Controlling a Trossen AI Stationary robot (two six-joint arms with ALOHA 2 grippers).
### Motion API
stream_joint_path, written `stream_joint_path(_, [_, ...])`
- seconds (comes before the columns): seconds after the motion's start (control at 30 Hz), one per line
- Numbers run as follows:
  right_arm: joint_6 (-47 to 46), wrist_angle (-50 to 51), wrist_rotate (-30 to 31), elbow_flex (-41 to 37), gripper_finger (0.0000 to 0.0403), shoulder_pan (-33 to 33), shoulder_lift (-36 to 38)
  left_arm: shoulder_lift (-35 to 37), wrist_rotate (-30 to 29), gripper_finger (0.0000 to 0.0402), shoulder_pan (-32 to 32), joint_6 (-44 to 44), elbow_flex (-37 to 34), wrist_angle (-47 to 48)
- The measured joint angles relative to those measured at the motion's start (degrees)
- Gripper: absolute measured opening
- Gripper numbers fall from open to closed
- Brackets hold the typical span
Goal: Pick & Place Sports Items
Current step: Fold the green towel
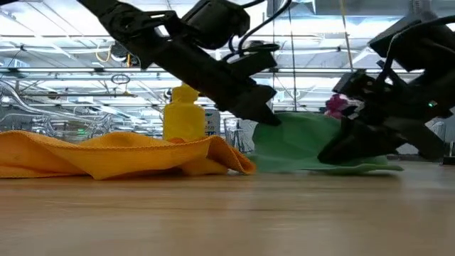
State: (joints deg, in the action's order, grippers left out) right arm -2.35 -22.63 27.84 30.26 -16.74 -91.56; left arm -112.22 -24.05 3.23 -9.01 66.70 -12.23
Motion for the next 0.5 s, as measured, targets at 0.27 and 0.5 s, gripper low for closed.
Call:
stream_joint_path(0.27, [1.4,0.5,0.5,0.0,0.0047,-2.2,8.6,0.0,-2.0,0.0000,2.1,-2.4,0.0,-0.1])
stream_joint_path(0.5, [1.9,2.3,1.6,0.0,0.0047,-4.2,16.1,-0.6,-2.3,0.0000,3.9,-3.1,0.0,-0.1])
